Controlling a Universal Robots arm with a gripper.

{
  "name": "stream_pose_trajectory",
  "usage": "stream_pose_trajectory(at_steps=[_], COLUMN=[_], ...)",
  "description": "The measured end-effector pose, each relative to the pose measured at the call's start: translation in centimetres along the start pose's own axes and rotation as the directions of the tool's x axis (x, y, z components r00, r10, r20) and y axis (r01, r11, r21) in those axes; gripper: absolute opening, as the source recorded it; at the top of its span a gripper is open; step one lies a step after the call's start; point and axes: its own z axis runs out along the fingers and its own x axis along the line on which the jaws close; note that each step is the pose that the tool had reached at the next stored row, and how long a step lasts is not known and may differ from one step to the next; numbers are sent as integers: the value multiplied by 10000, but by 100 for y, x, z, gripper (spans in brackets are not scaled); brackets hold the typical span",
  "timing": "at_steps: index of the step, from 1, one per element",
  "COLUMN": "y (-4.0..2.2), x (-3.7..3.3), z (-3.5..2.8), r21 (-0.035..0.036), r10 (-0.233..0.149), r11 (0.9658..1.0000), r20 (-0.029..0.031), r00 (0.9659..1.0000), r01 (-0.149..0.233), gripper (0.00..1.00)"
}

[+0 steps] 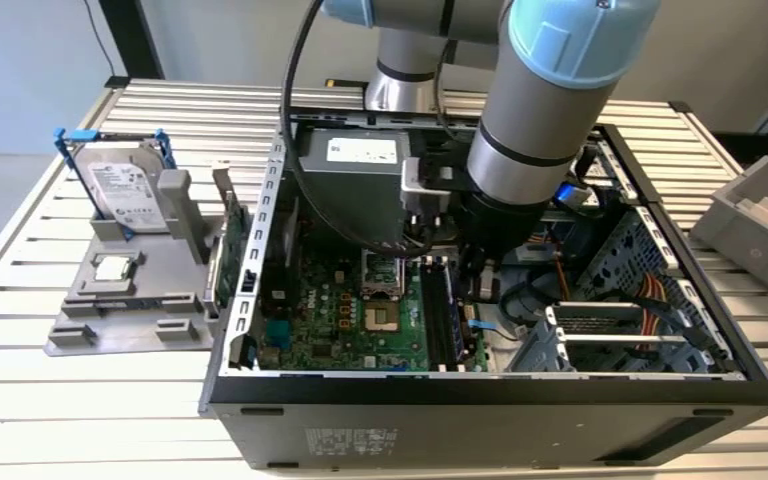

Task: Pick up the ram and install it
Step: 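Press down the ram until it locks into place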

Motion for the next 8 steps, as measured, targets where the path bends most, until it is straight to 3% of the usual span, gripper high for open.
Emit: stream_pose_trajectory(at_steps=[8], y=[21], x=[6], z=[139], r21=[-4], r10=[-37], r11=[10000], r20=[-17], r00=[10000], r01=[37], gripper=[0])
